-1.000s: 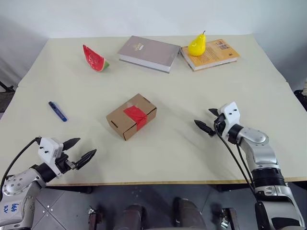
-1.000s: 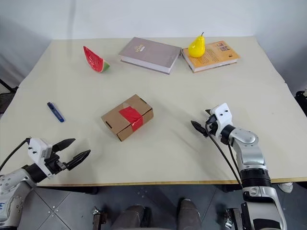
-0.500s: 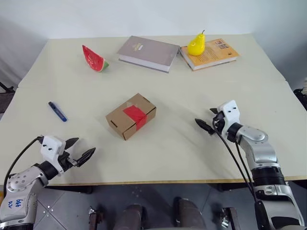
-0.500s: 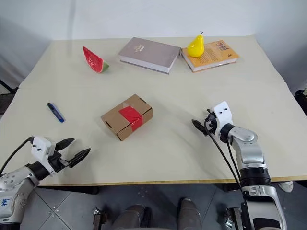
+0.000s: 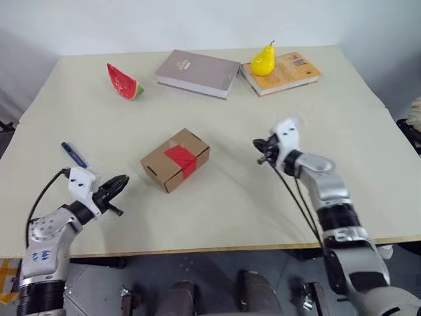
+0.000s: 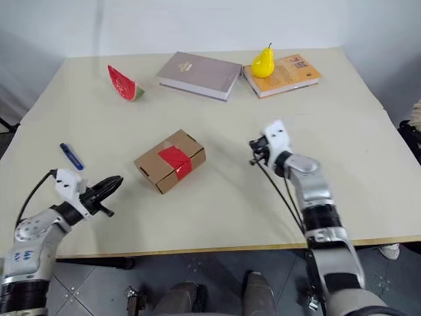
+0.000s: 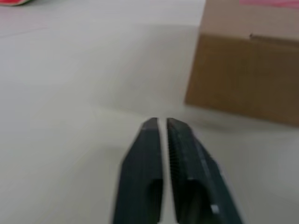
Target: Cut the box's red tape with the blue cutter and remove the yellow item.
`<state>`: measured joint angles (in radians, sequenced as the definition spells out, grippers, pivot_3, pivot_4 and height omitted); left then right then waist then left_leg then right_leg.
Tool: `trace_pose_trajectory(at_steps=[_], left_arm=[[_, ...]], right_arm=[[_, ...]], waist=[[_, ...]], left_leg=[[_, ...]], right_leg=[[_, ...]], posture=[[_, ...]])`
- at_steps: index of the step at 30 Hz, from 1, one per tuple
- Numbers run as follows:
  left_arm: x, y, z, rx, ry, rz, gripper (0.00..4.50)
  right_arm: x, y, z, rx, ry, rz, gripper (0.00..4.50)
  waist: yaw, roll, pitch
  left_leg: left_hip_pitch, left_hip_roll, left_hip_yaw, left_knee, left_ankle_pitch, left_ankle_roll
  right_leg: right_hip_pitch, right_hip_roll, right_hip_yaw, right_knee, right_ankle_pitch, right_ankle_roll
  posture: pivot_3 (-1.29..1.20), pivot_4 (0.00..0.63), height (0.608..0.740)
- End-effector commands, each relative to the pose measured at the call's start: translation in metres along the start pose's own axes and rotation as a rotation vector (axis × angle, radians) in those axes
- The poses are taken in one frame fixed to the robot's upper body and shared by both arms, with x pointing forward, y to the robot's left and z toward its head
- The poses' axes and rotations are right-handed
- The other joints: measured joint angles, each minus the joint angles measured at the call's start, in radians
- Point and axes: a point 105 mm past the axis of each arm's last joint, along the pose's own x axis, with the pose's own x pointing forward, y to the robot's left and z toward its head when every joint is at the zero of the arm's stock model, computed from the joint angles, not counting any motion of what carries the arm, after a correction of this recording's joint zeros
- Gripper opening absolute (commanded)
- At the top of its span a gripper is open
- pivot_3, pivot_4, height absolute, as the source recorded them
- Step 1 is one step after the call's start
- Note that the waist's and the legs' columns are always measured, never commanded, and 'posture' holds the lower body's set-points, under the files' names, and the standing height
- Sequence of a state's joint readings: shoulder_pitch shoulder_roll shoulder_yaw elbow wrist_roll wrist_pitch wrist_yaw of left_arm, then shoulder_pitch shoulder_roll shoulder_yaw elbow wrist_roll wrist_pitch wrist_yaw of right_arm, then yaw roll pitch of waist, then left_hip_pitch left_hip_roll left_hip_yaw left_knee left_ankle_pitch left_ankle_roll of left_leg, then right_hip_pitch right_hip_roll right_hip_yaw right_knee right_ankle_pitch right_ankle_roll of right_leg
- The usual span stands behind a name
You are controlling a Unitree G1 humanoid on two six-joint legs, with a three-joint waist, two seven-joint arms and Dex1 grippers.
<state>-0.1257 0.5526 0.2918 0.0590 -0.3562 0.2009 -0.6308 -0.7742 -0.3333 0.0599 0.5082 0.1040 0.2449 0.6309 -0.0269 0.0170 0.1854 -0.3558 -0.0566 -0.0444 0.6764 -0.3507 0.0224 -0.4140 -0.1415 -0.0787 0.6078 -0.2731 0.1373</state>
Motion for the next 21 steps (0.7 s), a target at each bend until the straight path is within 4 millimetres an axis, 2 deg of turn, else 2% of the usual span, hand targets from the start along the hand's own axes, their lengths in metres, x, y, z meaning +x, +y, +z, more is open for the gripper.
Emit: trace_pose_trajectory(at_steps=[1,6,10,15,21], left_arm=[[-0.001,0.013,0.011,0.044,-0.030,0.048,0.02],[-0.003,0.029,0.010,0.093,-0.013,0.063,0.02],[0.013,0.037,0.015,0.104,-0.030,0.058,0.02],[0.047,0.006,0.018,0.025,-0.028,-0.124,0.02],[0.052,-0.033,0.019,-0.056,0.024,-0.326,0.02]], right_arm=[[-0.004,0.007,0.011,-0.072,0.025,0.071,0.00],[-0.023,0.033,0.012,-0.106,0.074,0.247,0.00],[-0.022,0.059,0.024,-0.105,0.039,0.347,0.00],[-0.009,0.079,0.035,-0.104,0.006,0.373,0.00],[-0.005,0.084,0.050,-0.084,-0.023,0.372,0.00]], waist=[[0.001,0.000,0.000],[0.002,0.000,0.000],[0.002,0.000,0.000],[0.000,-0.001,0.000],[-0.002,-0.001,0.000]], left_leg=[[0.000,0.000,-0.001,0.000,0.000,0.000],[-0.001,-0.001,-0.003,0.001,-0.002,0.000],[-0.001,-0.001,-0.002,0.004,-0.002,0.000],[-0.001,0.000,-0.001,0.006,-0.002,0.000],[-0.002,-0.001,-0.001,0.005,-0.003,0.000]], right_leg=[[0.000,0.000,0.000,0.001,0.000,0.000],[0.000,0.000,0.001,0.001,0.000,0.000],[0.000,0.000,0.000,0.001,0.000,0.000],[0.000,0.001,0.001,0.003,0.000,0.000],[-0.003,0.001,0.001,0.004,0.000,0.000]], posture=[[0.00,0.150,0.740],[0.00,0.150,0.740],[0.00,0.150,0.740],[0.00,0.150,0.740],[0.00,0.150,0.740]])
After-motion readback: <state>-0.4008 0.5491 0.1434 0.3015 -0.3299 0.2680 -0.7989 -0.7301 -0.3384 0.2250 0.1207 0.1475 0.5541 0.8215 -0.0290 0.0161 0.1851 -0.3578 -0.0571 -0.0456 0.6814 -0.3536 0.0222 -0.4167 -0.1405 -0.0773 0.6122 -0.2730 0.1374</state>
